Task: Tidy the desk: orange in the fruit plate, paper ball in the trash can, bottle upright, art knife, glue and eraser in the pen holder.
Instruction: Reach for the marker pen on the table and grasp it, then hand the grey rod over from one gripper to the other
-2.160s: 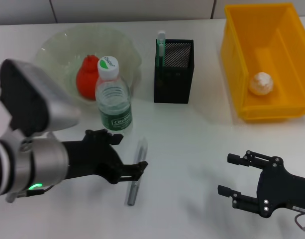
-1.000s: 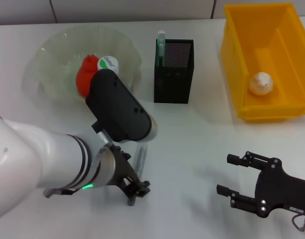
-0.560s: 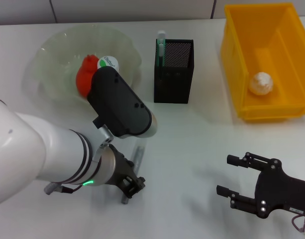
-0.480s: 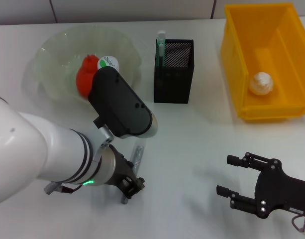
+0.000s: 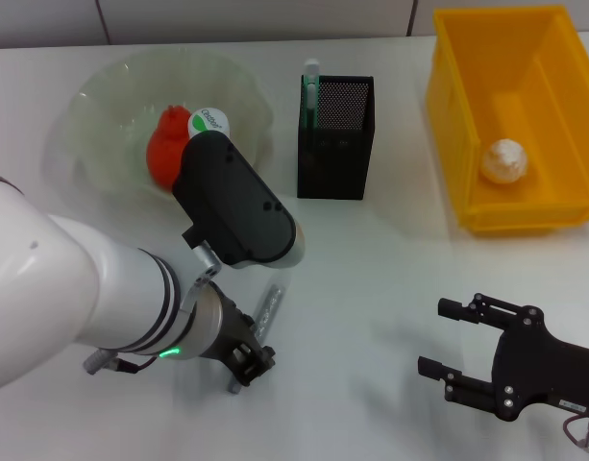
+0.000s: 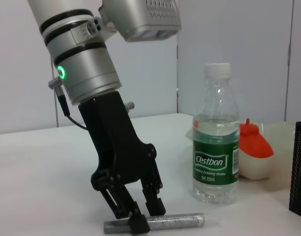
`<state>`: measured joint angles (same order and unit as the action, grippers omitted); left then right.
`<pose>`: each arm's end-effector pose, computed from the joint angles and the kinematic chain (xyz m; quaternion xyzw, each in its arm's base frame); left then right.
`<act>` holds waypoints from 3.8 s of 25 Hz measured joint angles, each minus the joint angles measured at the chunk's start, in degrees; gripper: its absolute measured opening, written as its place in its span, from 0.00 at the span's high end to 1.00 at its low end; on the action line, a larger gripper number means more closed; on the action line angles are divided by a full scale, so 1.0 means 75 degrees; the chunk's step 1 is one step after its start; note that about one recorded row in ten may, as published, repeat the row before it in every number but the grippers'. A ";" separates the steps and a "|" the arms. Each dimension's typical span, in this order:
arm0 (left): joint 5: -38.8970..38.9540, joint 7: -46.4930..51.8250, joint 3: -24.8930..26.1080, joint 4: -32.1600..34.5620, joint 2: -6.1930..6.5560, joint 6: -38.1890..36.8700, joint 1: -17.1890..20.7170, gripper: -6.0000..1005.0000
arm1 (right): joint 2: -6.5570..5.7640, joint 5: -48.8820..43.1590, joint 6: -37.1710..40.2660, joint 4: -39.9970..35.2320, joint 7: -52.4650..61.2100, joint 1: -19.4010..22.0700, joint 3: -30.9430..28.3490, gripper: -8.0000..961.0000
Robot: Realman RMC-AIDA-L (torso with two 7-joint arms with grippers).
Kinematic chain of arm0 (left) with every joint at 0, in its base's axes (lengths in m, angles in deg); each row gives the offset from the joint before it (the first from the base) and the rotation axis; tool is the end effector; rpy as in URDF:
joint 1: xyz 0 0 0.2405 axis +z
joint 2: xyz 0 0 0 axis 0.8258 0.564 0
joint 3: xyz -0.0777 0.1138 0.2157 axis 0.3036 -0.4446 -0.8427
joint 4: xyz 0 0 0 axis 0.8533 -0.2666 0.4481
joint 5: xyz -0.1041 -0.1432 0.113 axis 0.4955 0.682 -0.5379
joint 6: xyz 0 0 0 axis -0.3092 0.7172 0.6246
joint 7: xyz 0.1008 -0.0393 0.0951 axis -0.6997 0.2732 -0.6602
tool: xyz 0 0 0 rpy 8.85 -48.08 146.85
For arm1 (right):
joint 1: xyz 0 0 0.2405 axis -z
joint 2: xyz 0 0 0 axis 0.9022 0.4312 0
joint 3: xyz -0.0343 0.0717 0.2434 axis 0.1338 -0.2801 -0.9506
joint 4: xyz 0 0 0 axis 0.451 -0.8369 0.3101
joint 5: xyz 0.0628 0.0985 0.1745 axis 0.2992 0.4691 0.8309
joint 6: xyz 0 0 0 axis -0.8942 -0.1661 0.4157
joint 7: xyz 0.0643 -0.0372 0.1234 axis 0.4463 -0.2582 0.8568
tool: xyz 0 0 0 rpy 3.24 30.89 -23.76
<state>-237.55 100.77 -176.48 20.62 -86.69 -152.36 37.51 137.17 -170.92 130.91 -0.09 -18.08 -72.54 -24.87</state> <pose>-0.1643 0.2604 -0.0927 -0.9359 -0.2164 0.2056 0.1868 0.3249 0.2078 -0.0449 -0.9352 0.1066 0.2696 0.2035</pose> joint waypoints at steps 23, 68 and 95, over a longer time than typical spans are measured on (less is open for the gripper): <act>-0.0122 -0.0098 -0.0044 0.0201 0.0001 -0.0472 -0.0203 0.84 | -0.0001 0.0064 0.0583 0.0157 0.0301 0.0079 -0.1036 0.28; 0.7002 -0.8379 0.1364 -0.0079 0.0049 0.3425 0.1720 0.85 | 0.0018 -0.0013 0.2351 0.2315 0.1635 -0.1734 -0.3819 0.29; 0.7089 -0.8459 0.1443 -0.0509 0.0052 0.3450 0.1597 0.75 | 0.0057 0.0246 0.2452 0.2297 0.1207 -0.1671 -0.3599 0.83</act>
<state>-184.38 37.33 -165.66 16.80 -86.30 -126.49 49.49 137.60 -169.08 149.30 17.14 -9.02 -85.07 -51.86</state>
